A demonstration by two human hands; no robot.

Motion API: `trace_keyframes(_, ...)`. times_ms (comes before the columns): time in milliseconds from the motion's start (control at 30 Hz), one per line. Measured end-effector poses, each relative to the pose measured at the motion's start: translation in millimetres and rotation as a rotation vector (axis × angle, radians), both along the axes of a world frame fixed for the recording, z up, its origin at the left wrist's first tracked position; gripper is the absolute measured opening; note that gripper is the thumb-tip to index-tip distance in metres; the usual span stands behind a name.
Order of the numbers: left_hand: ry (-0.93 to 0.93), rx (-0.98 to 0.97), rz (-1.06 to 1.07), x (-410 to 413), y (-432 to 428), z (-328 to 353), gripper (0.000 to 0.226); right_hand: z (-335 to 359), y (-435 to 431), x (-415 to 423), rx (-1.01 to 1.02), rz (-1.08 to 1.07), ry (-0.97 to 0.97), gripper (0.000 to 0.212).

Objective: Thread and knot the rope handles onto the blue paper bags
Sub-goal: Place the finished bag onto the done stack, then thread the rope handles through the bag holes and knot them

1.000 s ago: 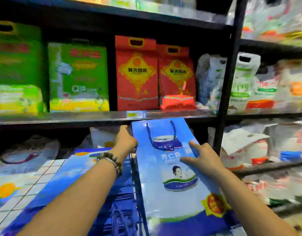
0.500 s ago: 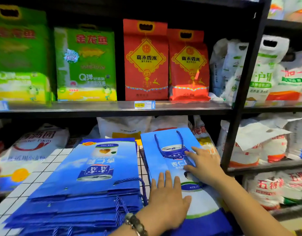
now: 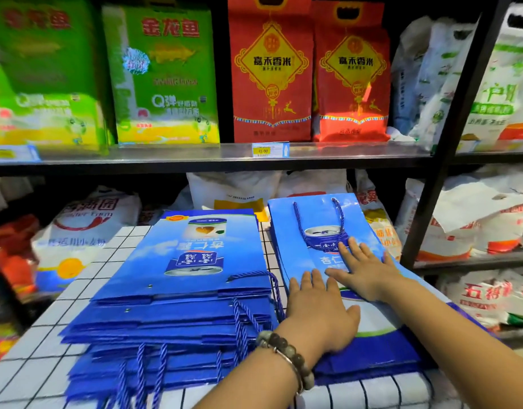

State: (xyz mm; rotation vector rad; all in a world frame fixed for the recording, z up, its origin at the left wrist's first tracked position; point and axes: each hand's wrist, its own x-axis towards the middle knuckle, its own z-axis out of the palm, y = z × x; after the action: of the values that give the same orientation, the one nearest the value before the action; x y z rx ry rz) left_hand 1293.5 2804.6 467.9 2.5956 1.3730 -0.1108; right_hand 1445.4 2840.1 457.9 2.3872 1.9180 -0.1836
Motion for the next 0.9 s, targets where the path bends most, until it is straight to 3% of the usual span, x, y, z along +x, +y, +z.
trace_keyframes(133, 0.044, 0.159, -0.101, -14, -25, 21, 0.058, 10, -7, -10, 0.151, -0.029, -0.193, 0.081)
trace_keyframes(200, -0.086, 0.208, -0.143, -32, -39, 36, 0.045, 19, -15, -21, 0.335, 0.041, -0.262, 0.066)
trace_keyframes(233, -0.185, 0.214, -0.131, -46, -43, 44, 0.041, 24, -19, -30, 0.443, 0.096, -0.207, 0.054)
trace_keyframes(300, -0.378, 0.216, -0.042, -81, -42, 58, 0.037, 34, -29, -54, 0.577, 0.202, 0.115, 0.036)
trace_keyframes(367, -0.449, 0.246, 0.099, -115, -30, 64, 0.038, 42, -40, -82, 0.501, 0.253, 0.406, 0.028)
trace_keyframes(533, -0.123, 0.287, 0.352, -170, -6, 33, 0.046, 33, -49, -121, 0.343, 0.245, 0.492, 0.026)
trace_keyframes(600, -0.101, 0.260, 0.352, -174, -10, 19, 0.050, 31, -47, -123, 0.320, 0.192, 0.643, 0.010)
trace_keyframes(700, -0.085, 0.314, 0.338, -174, -17, 12, 0.053, 37, -51, -123, 0.232, 0.115, 0.962, 0.017)
trace_keyframes(900, -0.123, 0.373, 0.340, -170, -37, 10, 0.057, 58, -73, -123, 0.181, 0.110, 1.179, 0.025)
